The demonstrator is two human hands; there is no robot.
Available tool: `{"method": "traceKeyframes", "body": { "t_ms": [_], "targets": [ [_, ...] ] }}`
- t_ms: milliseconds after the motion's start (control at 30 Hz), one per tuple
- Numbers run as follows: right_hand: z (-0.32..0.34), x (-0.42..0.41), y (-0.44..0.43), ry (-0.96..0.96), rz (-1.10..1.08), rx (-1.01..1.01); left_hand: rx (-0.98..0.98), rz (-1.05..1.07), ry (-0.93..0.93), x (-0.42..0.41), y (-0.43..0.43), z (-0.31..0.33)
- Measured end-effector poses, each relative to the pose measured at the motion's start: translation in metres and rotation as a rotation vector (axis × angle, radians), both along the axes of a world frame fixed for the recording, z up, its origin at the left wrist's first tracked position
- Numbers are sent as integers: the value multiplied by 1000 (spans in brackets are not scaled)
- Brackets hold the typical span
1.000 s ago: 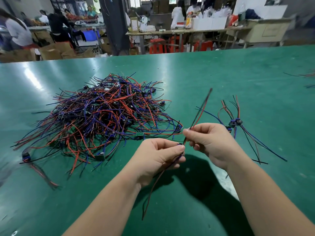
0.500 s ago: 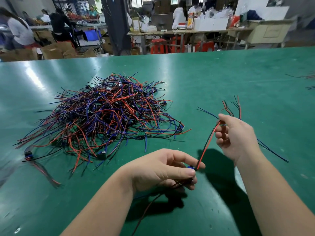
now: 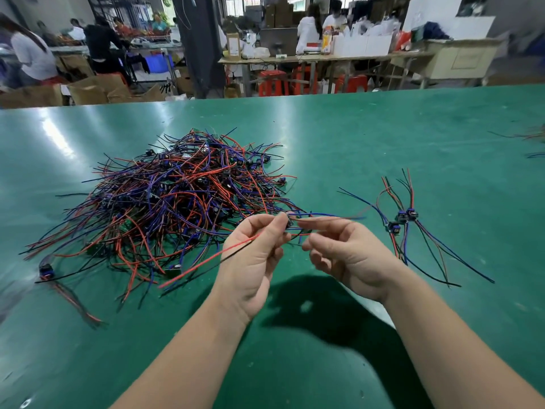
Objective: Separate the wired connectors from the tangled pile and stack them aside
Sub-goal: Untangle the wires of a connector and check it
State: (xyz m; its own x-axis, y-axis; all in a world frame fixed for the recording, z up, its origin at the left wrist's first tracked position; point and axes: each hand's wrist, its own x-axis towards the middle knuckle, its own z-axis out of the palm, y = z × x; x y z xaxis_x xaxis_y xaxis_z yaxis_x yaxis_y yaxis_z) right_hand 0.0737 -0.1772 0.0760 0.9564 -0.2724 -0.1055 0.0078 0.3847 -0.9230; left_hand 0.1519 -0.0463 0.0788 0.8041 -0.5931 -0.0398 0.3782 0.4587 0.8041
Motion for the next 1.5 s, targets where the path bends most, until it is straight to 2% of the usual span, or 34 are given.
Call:
{"method": "traceKeyframes", "body": {
  "t_ms": [67,167,300,400,533,633,700,767,933,1167,1233,1300,1333,1433,1500],
  "targets": [
    [1,3,1,-52,-79,102,43,51,-108,-3,-3,-5],
    [2,3,1,-57,-148,146,83,27,-214,-8,-5,-11],
    [4,2,-5,-54,-195,157,135,-145,-371,-10,-4,-14],
    [6,-1,-12,-50,-206,111,172,-237,-343,-6,-1,-12],
    [4,-4,-12,16,-139,-34,207,-277,-179,-6,0,-10],
    [2,-5,-8,103,-122,-191,316,-250,-163,-9,-1,-13],
    [3,-5,-10,120,-170,-222,381,-282,-175,-8,-1,-14],
    [5,-6,-18,132,-274,-198,452,-371,-203,-7,3,-13],
    [12,-14,-41,128,-563,21,574,-603,-279,-7,10,-10],
    [6,-8,-45,24,-728,112,642,-601,-320,-2,15,-4],
    [6,-6,-47,39,-755,-22,627,-500,-292,-2,12,-7],
    [6,-6,-43,98,-712,-286,567,-336,-208,-2,7,-12],
    [4,-7,-39,91,-625,-405,529,-269,-161,-2,4,-14],
    [-1,-7,-15,15,-181,-657,419,-164,-98,-2,0,-17],
    [-4,-6,-2,-15,-81,-837,374,-133,-155,0,0,-17]
  ]
}}
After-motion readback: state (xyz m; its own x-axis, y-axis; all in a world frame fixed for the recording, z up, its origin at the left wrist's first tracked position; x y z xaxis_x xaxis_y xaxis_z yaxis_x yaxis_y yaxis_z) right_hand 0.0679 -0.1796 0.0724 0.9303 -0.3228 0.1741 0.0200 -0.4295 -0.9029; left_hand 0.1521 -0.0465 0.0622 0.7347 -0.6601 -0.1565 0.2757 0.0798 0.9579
